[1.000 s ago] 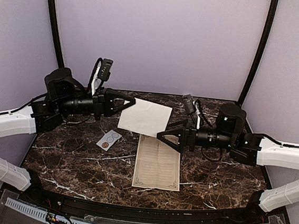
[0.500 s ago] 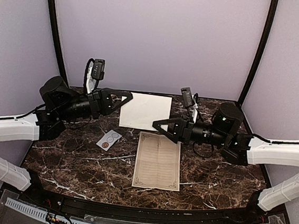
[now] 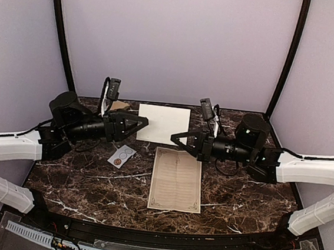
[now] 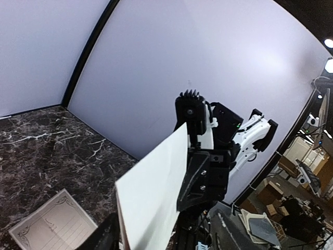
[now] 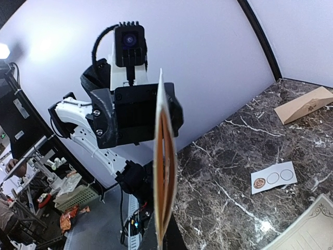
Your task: Place the letter into the envelope and seal it
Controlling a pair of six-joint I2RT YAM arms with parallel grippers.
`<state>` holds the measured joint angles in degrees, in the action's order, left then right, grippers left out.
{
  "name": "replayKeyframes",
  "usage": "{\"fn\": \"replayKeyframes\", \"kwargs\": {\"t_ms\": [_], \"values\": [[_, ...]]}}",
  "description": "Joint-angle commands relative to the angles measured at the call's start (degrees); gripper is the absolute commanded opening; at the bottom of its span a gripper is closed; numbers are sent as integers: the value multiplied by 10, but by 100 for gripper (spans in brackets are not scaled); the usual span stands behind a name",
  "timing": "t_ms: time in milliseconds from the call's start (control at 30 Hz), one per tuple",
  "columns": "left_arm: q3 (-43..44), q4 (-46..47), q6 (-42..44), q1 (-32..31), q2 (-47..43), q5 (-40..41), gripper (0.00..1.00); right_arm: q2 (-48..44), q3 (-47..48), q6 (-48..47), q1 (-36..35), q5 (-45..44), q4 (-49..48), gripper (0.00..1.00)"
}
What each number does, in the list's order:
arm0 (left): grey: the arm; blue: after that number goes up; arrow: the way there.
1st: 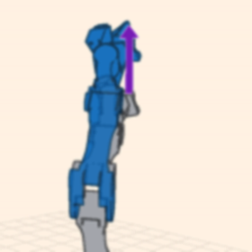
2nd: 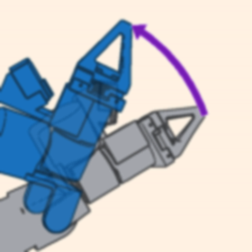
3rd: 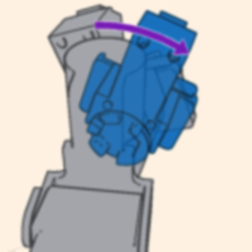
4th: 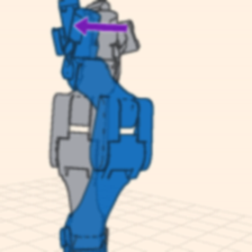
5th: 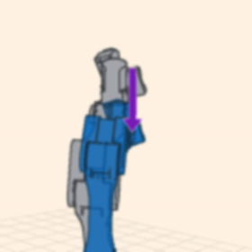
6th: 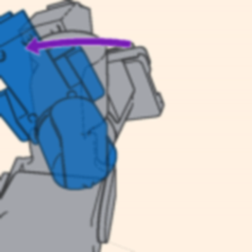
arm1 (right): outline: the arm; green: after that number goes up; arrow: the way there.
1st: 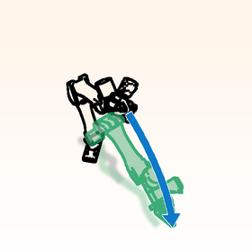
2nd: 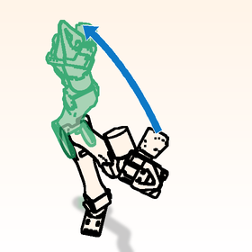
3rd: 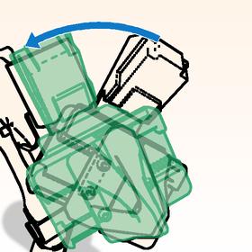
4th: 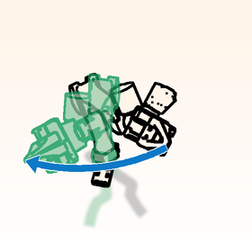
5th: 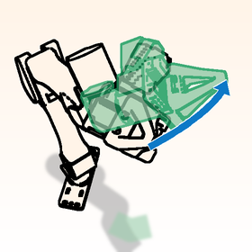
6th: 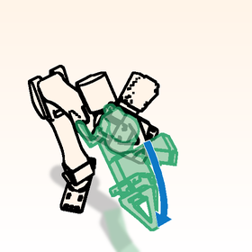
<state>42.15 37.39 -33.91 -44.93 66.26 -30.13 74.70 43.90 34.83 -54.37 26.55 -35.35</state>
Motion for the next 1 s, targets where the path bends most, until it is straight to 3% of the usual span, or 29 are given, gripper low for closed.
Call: {"fn": "replayKeyframes", "kwargs": {"t_ms": [0, 233, 433, 767, 833, 900, 967], "values": [[4, -123, 62, 7, -53, 46, 64, -15, 46, -65, 5, -18, 133, 0], [66, -289, 156, 33, -79, 90, 79, 9, 97, -129, 11, 22, 308, 0], [138, -403, 237, 29, -8, 2, 81, 50, 128, -153, 6, 93, 370, 0], [167, -414, 279, -15, 78, -102, 81, 101, 183, -205, -6, 116, 452, 0], [173, -424, 284, -16, 89, -107, 74, 105, 186, -208, -6, 118, 454, 0], [176, -432, 288, -17, 99, -106, 61, 107, 189, -211, -6, 121, 457, 0], [178, -435, 288, -18, 105, -103, 39, 107, 191, -213, -6, 123, 457, 0]]}}
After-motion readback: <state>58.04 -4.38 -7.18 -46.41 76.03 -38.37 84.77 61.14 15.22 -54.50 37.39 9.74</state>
